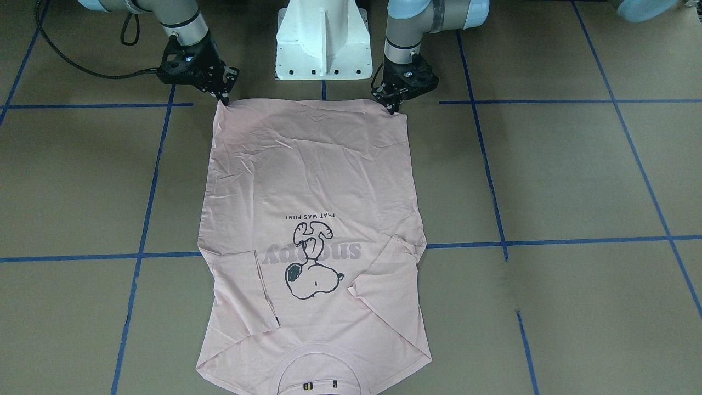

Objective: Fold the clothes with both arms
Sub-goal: 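Grasp both hem corners with the left and right grippers, then lift the hem with both grippers and fold it toward the collar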

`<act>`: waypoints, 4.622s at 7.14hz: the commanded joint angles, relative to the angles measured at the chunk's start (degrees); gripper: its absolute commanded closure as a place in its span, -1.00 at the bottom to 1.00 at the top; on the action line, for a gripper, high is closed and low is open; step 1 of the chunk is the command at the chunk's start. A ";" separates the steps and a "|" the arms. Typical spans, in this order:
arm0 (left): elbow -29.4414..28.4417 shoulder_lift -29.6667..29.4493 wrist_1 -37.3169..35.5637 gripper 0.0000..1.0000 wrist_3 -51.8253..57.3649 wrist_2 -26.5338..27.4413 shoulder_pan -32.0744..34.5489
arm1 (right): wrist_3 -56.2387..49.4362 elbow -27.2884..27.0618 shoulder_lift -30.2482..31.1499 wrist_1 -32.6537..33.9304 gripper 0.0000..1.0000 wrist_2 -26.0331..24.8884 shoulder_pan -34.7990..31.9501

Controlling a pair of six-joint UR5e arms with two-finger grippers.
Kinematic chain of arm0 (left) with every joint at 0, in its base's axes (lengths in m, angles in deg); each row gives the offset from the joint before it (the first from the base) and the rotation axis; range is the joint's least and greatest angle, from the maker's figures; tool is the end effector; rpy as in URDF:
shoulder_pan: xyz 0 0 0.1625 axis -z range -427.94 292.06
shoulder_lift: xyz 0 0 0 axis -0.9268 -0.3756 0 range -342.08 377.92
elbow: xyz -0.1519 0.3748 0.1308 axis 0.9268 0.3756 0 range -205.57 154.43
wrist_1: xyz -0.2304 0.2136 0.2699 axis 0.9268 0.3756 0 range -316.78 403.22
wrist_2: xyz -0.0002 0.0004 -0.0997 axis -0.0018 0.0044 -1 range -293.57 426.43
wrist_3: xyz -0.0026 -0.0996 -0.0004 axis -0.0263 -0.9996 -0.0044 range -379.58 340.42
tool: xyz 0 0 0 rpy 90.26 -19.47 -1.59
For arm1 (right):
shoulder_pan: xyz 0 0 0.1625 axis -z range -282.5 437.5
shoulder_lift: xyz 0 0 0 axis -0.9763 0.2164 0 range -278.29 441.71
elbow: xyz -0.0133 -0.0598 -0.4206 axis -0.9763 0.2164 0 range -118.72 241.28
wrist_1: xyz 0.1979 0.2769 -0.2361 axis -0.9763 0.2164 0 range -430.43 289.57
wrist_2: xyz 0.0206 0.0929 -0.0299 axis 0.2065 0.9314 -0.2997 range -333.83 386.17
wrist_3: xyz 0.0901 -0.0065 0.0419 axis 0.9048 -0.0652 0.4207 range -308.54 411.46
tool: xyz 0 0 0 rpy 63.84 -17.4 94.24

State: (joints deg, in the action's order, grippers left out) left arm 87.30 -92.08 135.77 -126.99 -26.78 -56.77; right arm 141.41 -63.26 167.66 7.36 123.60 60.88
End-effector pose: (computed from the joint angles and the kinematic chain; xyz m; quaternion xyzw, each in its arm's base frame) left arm 0.5380 -0.2364 0.2939 -0.0469 0.3840 -0.2171 0.8962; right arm -0.4218 -0.2516 0.3270 0.0041 -0.4320 0.1024 0.8960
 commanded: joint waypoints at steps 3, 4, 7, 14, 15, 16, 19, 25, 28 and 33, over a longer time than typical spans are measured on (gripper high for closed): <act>2.61 0.66 -0.09 1.00 0.53 -0.13 0.34 | -0.22 -0.61 0.26 -0.18 1.00 1.26 -0.52; 3.92 0.75 -0.52 1.00 0.62 -0.13 0.26 | -0.39 -1.48 0.70 -0.27 1.00 3.10 -1.22; 11.56 0.40 -10.70 1.00 0.71 -1.35 -1.49 | -0.39 -6.04 2.36 -0.09 1.00 9.77 -1.66; 17.39 -0.04 -16.61 1.00 0.18 -1.53 -3.64 | -0.57 -12.25 2.33 -0.18 1.00 22.98 -6.10; 17.21 -0.39 -16.52 1.00 2.71 -1.45 0.22 | -0.74 -8.13 -1.89 -0.27 1.00 22.98 -9.63; 16.60 -1.78 -16.52 1.00 6.56 -1.71 5.30 | -0.92 -4.52 -5.06 -0.35 1.00 23.24 -13.75; 6.35 -7.57 -15.65 1.00 12.03 -1.71 13.76 | -7.31 7.51 -12.11 -0.35 1.00 23.60 -28.17; -20.18 -17.88 3.29 1.00 17.92 -2.24 28.19 | -8.30 40.99 -28.47 -15.68 1.00 23.33 -34.08; -30.66 -19.81 12.72 1.00 18.02 -1.80 29.09 | -8.57 51.22 -33.29 -17.32 1.00 22.89 -35.06; -39.74 -22.45 18.46 1.00 18.11 -1.62 30.93 | -8.66 61.88 -40.52 -17.32 1.00 20.61 -36.73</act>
State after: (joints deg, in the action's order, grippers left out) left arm 48.61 -114.39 153.57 -108.91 -28.48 -26.02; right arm 132.78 -2.58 127.81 -9.99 144.74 24.24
